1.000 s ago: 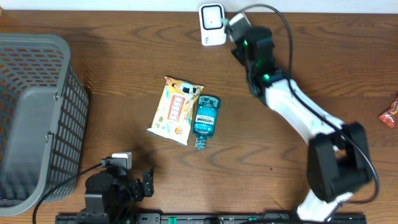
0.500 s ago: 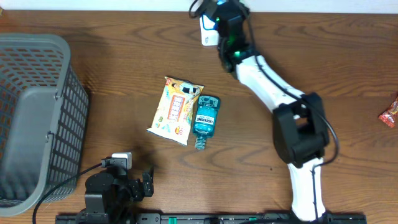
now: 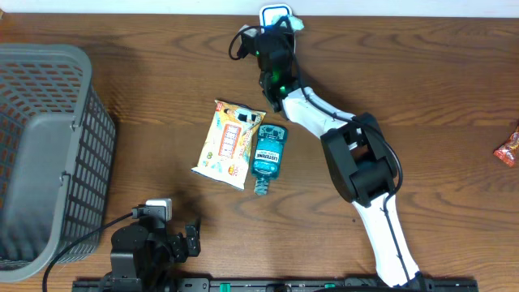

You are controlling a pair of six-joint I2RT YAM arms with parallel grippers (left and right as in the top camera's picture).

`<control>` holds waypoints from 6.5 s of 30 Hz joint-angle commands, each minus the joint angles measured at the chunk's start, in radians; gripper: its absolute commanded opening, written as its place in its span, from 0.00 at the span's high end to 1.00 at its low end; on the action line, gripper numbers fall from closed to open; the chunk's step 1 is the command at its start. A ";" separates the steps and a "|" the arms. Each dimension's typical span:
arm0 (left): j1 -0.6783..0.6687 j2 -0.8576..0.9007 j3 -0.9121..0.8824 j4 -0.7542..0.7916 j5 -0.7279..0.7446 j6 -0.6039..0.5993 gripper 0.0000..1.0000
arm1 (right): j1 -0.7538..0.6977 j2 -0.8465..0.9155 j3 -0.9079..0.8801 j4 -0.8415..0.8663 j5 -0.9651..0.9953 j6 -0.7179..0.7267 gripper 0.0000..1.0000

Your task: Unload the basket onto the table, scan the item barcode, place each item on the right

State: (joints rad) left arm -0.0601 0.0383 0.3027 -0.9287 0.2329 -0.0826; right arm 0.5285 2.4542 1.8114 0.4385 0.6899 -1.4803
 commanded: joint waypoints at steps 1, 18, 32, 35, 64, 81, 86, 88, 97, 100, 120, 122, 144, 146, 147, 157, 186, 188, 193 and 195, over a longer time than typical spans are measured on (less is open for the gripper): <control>-0.002 -0.001 -0.011 -0.029 -0.002 -0.005 0.02 | 0.010 -0.014 0.022 -0.016 0.019 -0.028 0.99; -0.002 -0.001 -0.011 -0.029 -0.002 -0.005 0.02 | -0.238 -0.414 0.021 -0.696 0.123 0.403 0.99; -0.002 -0.001 -0.011 -0.029 -0.002 -0.005 0.02 | -0.818 -0.460 -0.072 -1.115 -0.094 0.980 0.99; -0.002 -0.001 -0.011 -0.029 -0.002 -0.005 0.02 | -0.924 -0.460 -0.142 -1.106 -0.095 0.980 0.99; -0.002 -0.001 -0.011 -0.029 -0.002 -0.005 0.02 | -0.826 -0.757 -0.194 -1.017 -0.795 1.427 0.01; -0.002 -0.001 -0.011 -0.029 -0.002 -0.005 0.02 | -0.171 -0.614 -0.255 -1.205 -1.205 1.854 0.01; -0.002 -0.001 -0.011 -0.029 -0.002 -0.005 0.02 | 0.010 -0.543 -0.255 -1.339 -0.803 2.113 0.01; -0.002 -0.001 -0.011 -0.029 -0.002 -0.005 0.02 | 0.077 -0.513 -0.255 -1.348 -0.771 2.153 0.01; -0.002 -0.001 -0.011 -0.029 -0.002 -0.005 0.02 | 0.212 -0.377 -0.255 -1.457 -0.647 2.416 0.01; -0.002 -0.001 -0.011 -0.029 -0.002 -0.005 0.02 | 0.225 -0.327 -0.255 -1.464 -0.647 2.419 0.01; -0.002 -0.001 -0.011 -0.029 -0.002 -0.005 0.02 | 0.158 -0.299 -0.183 -1.635 -0.773 2.192 0.59; -0.002 -0.001 -0.011 -0.029 -0.002 -0.005 0.02 | 0.116 -0.321 -0.131 -1.715 -0.819 2.103 0.57; -0.002 -0.001 -0.011 -0.029 -0.002 -0.005 0.02 | -0.058 -0.340 -0.056 -2.141 -1.124 1.691 0.52; -0.002 -0.001 -0.011 -0.029 -0.002 -0.005 0.02 | -0.071 -0.340 -0.056 -2.141 -1.149 1.691 0.48; -0.002 -0.001 -0.011 -0.029 -0.002 -0.005 0.02 | -0.078 -0.340 -0.056 -2.141 -1.162 1.687 0.48; -0.002 -0.001 -0.011 -0.029 -0.002 -0.005 0.02 | -0.131 -0.341 -0.056 -2.141 -1.168 1.689 0.48; -0.002 -0.001 -0.011 -0.029 -0.002 -0.005 0.02 | -0.154 -0.421 -0.156 -2.123 -0.868 1.832 0.50; -0.002 -0.001 -0.011 -0.029 -0.002 -0.005 0.02 | -0.155 -0.421 -0.157 -2.114 -0.866 1.844 0.48; -0.002 -0.001 -0.011 -0.029 -0.002 -0.005 0.02 | -0.155 -0.421 -0.157 -2.111 -0.867 1.846 0.34; -0.002 -0.001 -0.011 -0.029 -0.002 -0.005 0.02 | -0.155 -0.421 -0.156 -2.107 -0.867 1.847 0.28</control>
State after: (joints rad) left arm -0.0601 0.0383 0.3027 -0.9287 0.2329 -0.0826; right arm 0.3763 2.0556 1.6543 -1.6752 -0.2192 0.3435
